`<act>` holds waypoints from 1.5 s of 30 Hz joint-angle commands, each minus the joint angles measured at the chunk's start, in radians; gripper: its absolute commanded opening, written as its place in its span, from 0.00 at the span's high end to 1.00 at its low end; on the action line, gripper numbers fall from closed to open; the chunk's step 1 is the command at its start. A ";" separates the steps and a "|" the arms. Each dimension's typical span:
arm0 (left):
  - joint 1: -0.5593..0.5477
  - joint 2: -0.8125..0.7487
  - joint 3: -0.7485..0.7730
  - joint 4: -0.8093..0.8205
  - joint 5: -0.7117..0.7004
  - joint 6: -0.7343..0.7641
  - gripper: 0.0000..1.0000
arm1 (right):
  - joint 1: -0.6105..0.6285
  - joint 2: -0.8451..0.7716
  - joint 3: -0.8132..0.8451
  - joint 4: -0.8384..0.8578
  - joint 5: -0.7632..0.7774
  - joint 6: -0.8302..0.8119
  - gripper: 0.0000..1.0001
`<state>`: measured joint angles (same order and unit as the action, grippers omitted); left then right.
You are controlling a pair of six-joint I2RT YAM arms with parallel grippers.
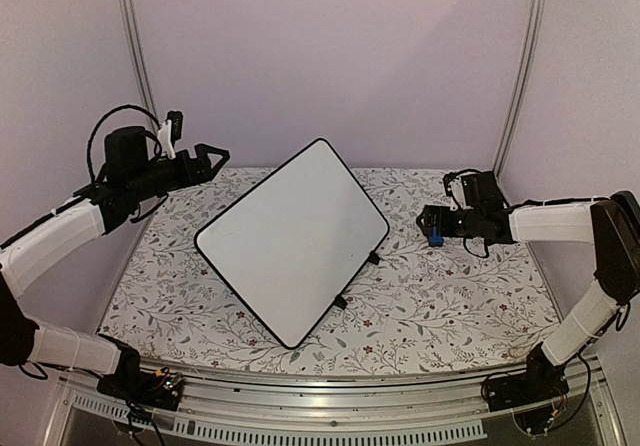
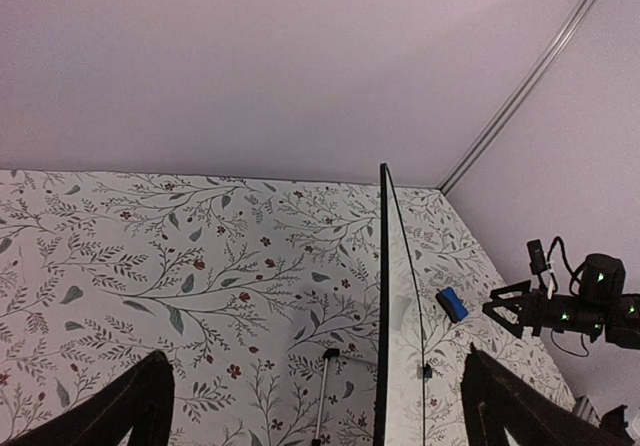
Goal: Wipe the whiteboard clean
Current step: Reset both arms
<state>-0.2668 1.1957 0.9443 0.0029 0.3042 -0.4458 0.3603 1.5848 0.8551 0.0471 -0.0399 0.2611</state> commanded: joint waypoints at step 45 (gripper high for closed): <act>0.010 0.005 -0.012 0.023 0.031 0.006 0.00 | -0.013 -0.026 0.019 -0.005 -0.015 0.005 0.01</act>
<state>-0.2668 1.1961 0.9440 0.0032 0.3286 -0.4461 0.3523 1.5837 0.8593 0.0456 -0.0414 0.2619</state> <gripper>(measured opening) 0.997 0.989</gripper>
